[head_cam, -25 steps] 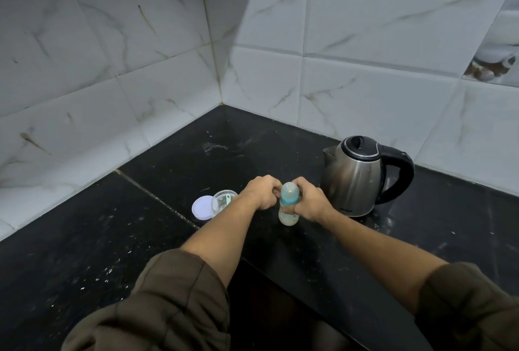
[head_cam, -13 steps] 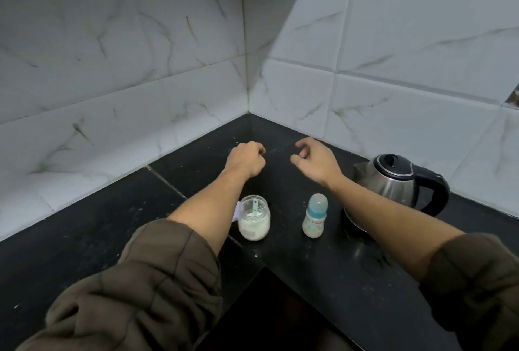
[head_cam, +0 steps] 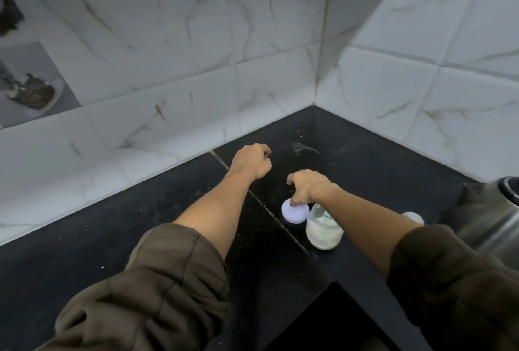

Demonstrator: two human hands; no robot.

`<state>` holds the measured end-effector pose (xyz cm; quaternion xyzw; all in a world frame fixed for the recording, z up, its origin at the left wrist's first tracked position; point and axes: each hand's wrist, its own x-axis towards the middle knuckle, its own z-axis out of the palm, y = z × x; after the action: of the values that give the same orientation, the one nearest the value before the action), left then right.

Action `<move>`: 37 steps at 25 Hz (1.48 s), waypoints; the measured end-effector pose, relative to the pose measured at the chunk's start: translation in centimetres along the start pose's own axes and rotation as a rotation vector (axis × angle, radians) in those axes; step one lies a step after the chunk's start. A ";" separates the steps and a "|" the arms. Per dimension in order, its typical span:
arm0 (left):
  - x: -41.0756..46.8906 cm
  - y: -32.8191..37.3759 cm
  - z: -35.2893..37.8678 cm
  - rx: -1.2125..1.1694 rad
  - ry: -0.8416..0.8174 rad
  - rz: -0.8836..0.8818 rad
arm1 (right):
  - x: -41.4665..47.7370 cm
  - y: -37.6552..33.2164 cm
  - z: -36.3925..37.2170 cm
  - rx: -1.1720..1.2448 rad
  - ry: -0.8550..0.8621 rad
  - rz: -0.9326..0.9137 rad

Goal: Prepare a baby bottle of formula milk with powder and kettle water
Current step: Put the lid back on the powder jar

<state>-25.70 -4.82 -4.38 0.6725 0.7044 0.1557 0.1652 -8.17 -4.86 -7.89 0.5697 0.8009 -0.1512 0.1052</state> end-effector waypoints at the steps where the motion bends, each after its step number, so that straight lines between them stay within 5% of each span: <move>1: 0.3 -0.8 0.2 -0.004 -0.006 -0.006 | 0.7 -0.3 0.5 -0.042 -0.029 0.006; 7: 2.1 -2.5 2.1 -0.023 -0.072 0.005 | 3.4 -1.4 2.5 -0.164 -0.225 0.055; 12: 2.8 -2.6 2.8 -0.034 -0.104 0.013 | 3.9 -1.5 3.6 -0.205 -0.204 0.074; 20: 0.8 -0.1 3.1 -0.062 -0.130 0.076 | -0.4 1.7 -2.0 0.494 0.475 0.207; 23: -1.3 1.5 4.0 -0.075 -0.164 0.125 | -4.3 3.2 -1.3 0.586 0.620 0.268; 31: -6.7 4.0 7.2 -0.158 -0.449 0.163 | -11.8 3.7 3.5 0.488 0.547 0.254; 37: -9.9 4.7 10.5 -0.266 -0.325 0.122 | -12.5 3.3 5.8 0.405 0.423 0.189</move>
<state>-16.40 -14.56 -11.50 0.7024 0.5997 0.1465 0.3543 -1.01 -16.96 -9.43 0.6698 0.7021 -0.1754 -0.1663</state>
